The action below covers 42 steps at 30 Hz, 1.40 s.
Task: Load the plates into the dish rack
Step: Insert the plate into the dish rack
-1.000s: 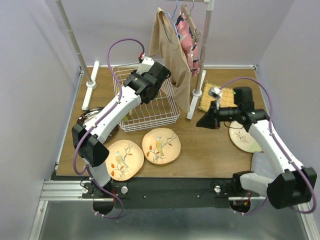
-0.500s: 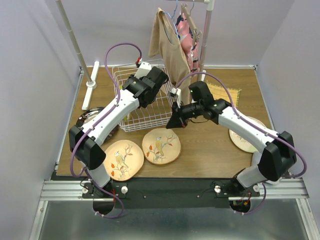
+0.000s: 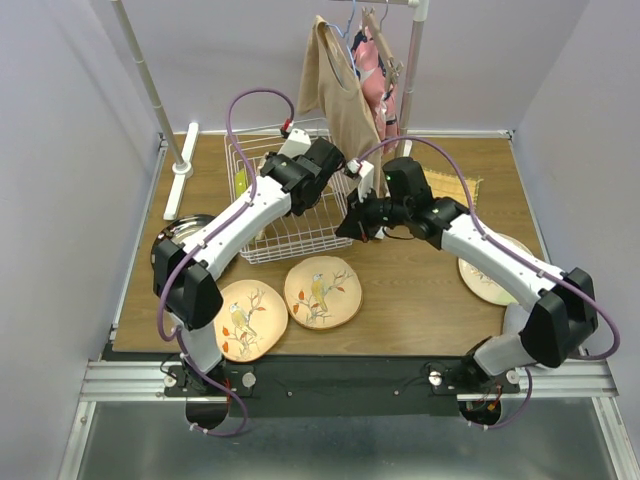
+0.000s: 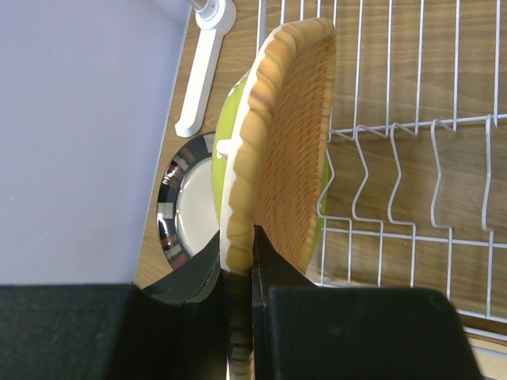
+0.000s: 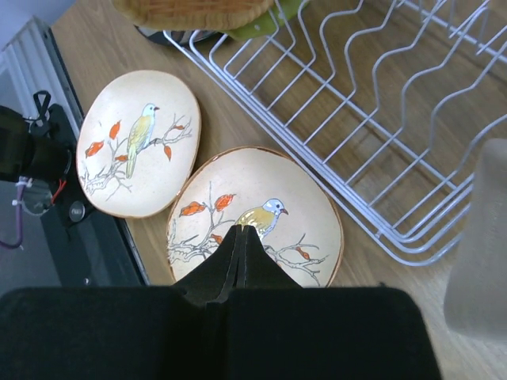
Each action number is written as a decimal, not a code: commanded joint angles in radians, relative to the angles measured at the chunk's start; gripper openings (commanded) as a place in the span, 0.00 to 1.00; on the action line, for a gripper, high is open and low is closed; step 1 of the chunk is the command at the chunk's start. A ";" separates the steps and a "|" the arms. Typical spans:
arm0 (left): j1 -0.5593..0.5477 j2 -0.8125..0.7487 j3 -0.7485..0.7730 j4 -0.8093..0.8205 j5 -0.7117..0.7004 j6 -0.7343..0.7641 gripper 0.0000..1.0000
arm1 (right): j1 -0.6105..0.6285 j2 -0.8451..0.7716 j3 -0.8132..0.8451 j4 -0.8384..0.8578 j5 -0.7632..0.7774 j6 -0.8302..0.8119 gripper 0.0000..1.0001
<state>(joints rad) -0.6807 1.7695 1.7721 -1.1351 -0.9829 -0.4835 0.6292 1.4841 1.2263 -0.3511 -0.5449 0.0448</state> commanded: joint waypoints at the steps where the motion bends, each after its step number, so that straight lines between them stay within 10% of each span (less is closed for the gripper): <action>1: -0.011 0.025 0.043 0.014 -0.112 -0.024 0.00 | -0.003 -0.057 -0.033 0.029 0.066 0.001 0.01; 25: 0.027 0.093 -0.013 0.015 -0.096 -0.127 0.00 | -0.065 -0.105 -0.096 0.027 -0.073 0.006 0.05; 42: 0.087 0.064 -0.049 0.072 0.064 -0.113 0.09 | -0.092 -0.104 -0.102 0.027 -0.109 -0.005 0.26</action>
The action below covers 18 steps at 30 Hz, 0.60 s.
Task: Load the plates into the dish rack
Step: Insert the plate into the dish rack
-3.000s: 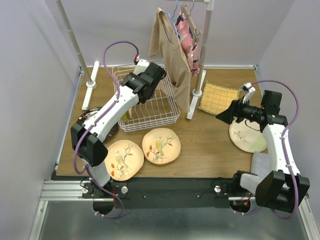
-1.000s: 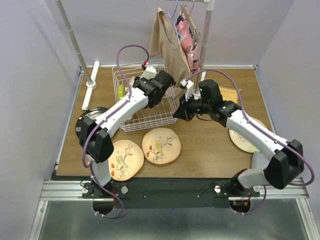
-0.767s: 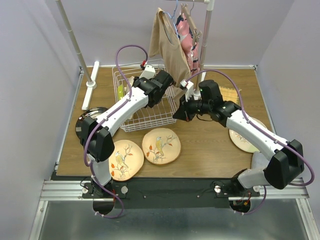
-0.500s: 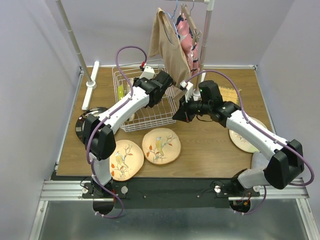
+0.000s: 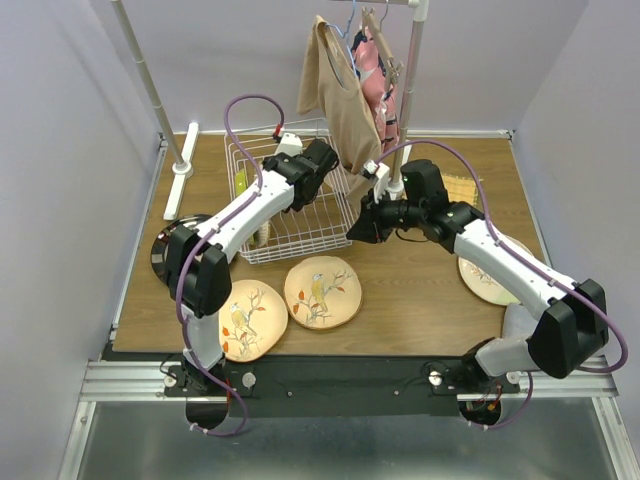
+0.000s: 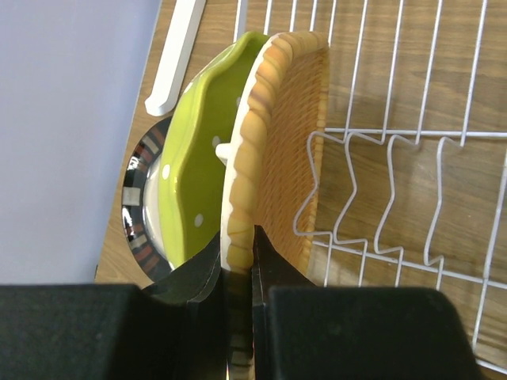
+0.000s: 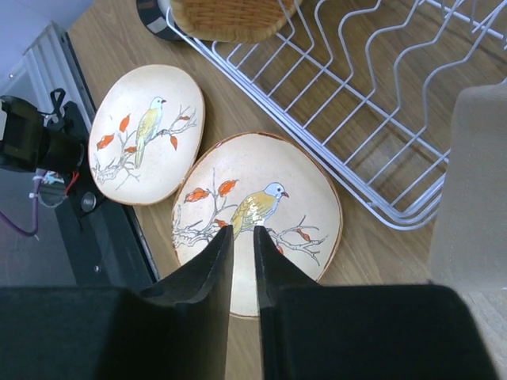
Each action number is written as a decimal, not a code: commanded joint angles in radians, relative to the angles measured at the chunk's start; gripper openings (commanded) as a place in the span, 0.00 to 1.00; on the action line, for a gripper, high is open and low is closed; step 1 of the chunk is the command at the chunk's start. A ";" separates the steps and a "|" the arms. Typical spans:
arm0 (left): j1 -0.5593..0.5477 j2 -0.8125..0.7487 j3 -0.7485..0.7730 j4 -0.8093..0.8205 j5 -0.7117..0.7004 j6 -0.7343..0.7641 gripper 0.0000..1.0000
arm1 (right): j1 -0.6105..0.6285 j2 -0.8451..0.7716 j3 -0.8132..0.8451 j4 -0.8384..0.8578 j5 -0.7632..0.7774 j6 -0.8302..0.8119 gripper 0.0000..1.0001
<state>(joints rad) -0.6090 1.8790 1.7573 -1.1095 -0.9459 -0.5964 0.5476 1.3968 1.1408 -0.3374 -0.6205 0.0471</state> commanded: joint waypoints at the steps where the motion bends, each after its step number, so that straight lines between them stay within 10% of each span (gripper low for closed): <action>1: 0.020 -0.050 -0.041 0.051 0.036 0.004 0.13 | -0.012 -0.015 -0.018 0.014 -0.033 -0.007 0.34; 6: 0.035 -0.081 -0.048 0.062 0.050 0.012 0.38 | -0.017 -0.012 -0.023 0.011 -0.051 -0.026 0.48; 18: 0.057 -0.158 -0.030 0.071 0.071 0.046 0.51 | -0.049 -0.016 -0.026 0.002 -0.094 -0.067 0.55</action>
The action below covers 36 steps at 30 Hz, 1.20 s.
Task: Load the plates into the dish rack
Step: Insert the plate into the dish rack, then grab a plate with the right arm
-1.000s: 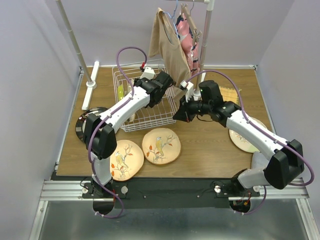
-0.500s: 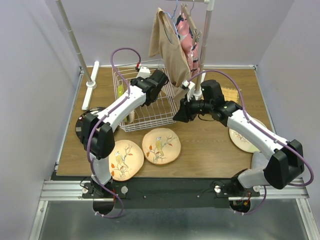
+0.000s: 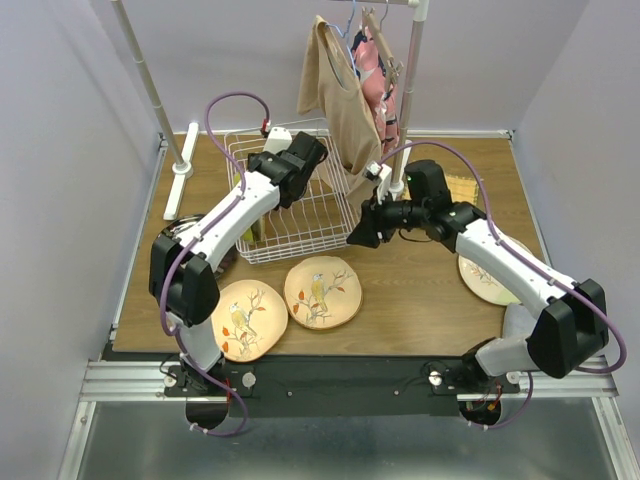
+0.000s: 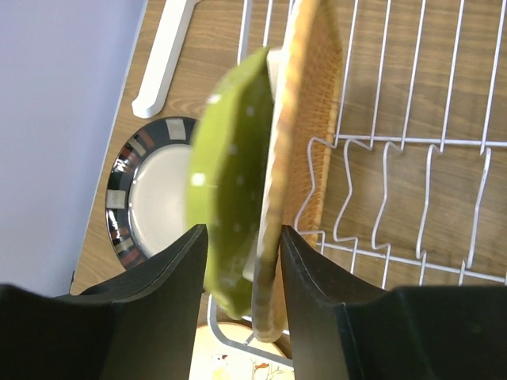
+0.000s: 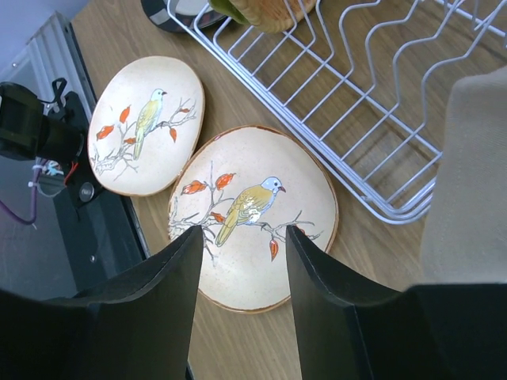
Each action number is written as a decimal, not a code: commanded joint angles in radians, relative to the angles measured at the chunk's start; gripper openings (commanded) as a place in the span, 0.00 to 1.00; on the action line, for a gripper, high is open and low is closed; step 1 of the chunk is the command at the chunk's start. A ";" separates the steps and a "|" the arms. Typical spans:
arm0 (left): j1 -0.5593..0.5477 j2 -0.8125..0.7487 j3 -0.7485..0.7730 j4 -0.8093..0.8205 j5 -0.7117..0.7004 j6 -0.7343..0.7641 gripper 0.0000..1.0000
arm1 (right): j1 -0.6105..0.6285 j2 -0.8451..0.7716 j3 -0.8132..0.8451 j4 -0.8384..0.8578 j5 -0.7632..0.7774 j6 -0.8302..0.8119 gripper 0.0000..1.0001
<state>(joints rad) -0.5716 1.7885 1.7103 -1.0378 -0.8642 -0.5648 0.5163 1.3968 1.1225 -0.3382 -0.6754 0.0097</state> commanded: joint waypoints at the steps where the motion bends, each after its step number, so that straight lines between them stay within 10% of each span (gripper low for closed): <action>1: 0.025 -0.072 0.015 0.002 -0.007 0.016 0.54 | -0.024 -0.018 -0.007 0.004 -0.042 -0.030 0.55; 36: 0.049 -0.366 -0.113 0.270 0.315 0.210 0.64 | -0.090 -0.015 -0.009 -0.078 -0.193 -0.197 0.67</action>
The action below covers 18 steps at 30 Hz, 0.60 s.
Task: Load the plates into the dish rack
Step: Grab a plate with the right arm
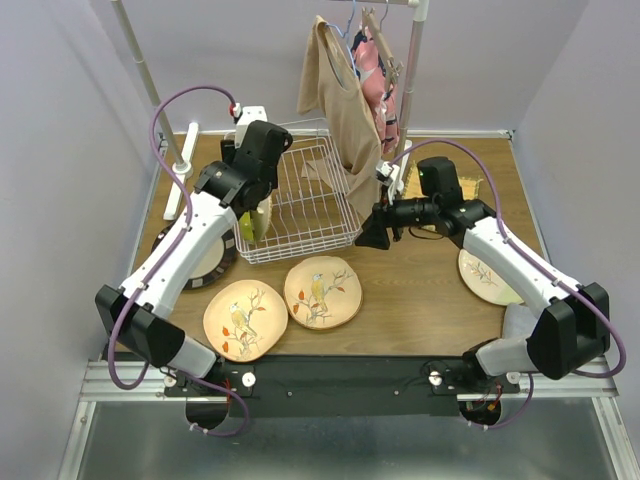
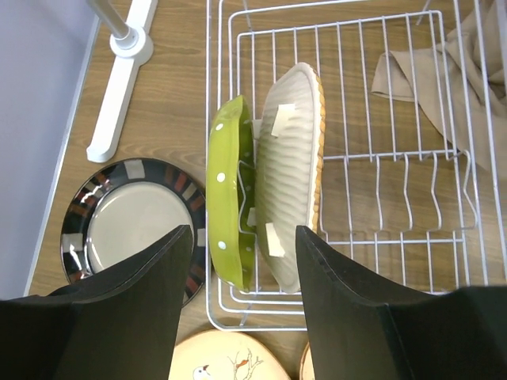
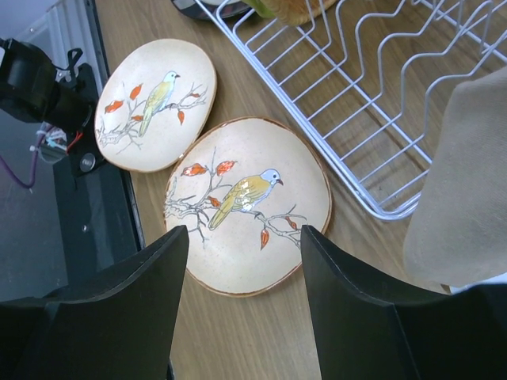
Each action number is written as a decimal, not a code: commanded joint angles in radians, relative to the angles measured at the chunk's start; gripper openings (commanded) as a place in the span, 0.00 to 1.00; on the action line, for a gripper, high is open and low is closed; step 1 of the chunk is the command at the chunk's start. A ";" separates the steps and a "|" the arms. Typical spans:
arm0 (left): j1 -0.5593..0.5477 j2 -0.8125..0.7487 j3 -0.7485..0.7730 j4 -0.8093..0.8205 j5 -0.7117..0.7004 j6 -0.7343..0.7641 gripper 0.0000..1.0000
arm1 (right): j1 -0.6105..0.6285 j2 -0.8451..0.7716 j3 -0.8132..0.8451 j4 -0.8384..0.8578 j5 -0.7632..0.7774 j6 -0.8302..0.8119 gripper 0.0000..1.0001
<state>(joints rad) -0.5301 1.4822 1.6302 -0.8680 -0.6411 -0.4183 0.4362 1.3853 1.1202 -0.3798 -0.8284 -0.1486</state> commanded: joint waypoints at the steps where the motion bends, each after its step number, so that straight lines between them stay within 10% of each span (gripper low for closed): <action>1: 0.008 -0.060 -0.036 0.115 0.109 0.084 0.64 | -0.013 0.000 -0.007 -0.039 -0.040 -0.042 0.67; 18: 0.027 0.213 0.143 0.233 0.409 0.115 0.47 | -0.065 0.008 0.000 -0.045 -0.017 -0.043 0.67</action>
<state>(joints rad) -0.5159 1.6062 1.7233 -0.6647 -0.3122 -0.3099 0.3969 1.3968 1.1202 -0.4072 -0.8391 -0.1844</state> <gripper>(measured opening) 0.480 0.670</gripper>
